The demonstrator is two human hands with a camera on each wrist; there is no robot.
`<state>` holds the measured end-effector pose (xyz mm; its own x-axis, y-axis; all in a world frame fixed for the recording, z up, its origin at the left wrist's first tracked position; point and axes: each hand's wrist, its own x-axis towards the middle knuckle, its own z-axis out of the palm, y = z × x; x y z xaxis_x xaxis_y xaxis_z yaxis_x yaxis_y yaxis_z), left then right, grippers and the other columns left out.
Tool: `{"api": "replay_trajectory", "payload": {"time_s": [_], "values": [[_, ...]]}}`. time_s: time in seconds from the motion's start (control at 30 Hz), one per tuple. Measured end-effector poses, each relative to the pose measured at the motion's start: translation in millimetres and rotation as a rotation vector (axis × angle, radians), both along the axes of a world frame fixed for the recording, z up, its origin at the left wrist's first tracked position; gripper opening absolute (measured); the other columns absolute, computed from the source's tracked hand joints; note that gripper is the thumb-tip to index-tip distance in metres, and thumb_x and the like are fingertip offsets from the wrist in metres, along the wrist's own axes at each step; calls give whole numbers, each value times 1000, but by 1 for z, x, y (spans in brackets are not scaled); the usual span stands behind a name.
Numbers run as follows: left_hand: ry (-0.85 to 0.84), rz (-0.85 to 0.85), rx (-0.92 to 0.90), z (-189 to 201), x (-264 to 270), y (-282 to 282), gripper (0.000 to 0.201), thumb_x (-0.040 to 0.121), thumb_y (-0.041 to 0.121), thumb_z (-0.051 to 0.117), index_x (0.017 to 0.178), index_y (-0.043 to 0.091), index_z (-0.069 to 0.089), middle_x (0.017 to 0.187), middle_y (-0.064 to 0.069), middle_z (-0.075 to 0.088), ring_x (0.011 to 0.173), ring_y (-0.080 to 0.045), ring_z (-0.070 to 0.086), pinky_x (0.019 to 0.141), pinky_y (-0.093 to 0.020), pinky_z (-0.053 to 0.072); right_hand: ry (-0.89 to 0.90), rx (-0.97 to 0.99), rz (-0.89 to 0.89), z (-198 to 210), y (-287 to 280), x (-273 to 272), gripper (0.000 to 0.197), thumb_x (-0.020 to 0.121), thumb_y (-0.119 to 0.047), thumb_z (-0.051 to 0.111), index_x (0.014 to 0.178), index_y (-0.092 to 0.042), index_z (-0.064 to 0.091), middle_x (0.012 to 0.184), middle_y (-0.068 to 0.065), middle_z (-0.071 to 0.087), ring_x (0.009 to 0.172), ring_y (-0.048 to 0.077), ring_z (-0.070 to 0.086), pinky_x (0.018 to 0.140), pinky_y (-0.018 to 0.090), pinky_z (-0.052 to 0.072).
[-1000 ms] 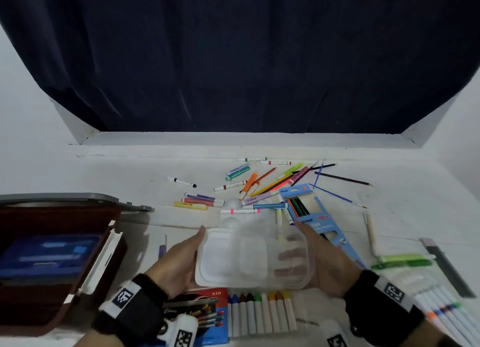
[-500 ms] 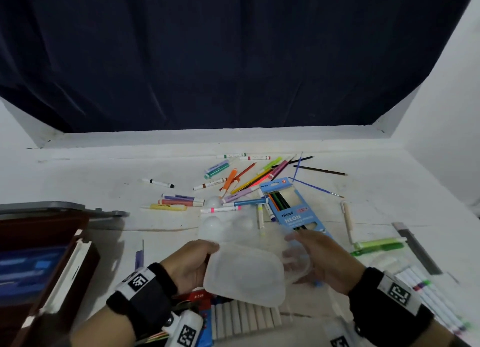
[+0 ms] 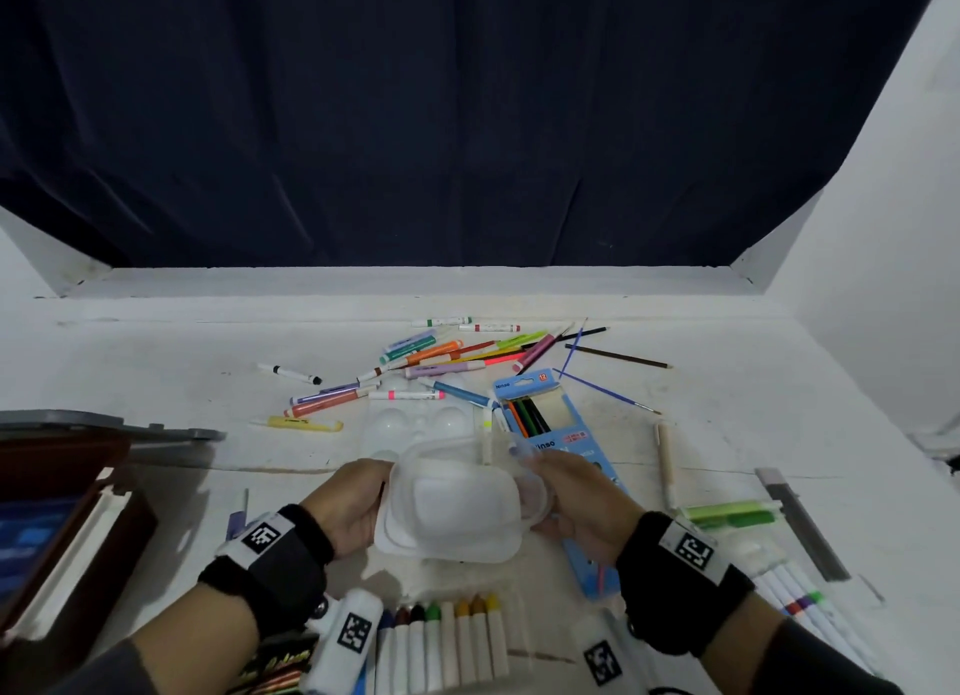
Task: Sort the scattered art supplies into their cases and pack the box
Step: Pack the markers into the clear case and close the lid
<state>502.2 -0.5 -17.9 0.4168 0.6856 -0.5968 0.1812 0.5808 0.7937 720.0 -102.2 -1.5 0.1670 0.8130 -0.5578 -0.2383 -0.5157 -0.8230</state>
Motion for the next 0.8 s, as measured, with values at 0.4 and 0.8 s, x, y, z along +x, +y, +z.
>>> {"api": "replay_trajectory", "payload": {"time_s": [0.4, 0.8], "values": [[217, -93, 299, 1, -45, -17, 35, 101, 36, 53, 112, 10, 74, 108, -1, 76, 101, -19, 70, 95, -34, 51, -78, -19, 43, -17, 2, -19, 21, 96, -10, 44, 107, -15, 61, 99, 10, 58, 89, 22, 51, 76, 32, 43], [235, -234, 478, 21, -49, -33, 37, 101, 5, 47, 111, 34, 68, 104, 7, 75, 99, -12, 69, 86, -28, 56, -255, 50, 85, -22, -4, -37, 36, 98, -9, 51, 133, -17, 53, 127, 7, 61, 95, 17, 58, 82, 33, 50]]}}
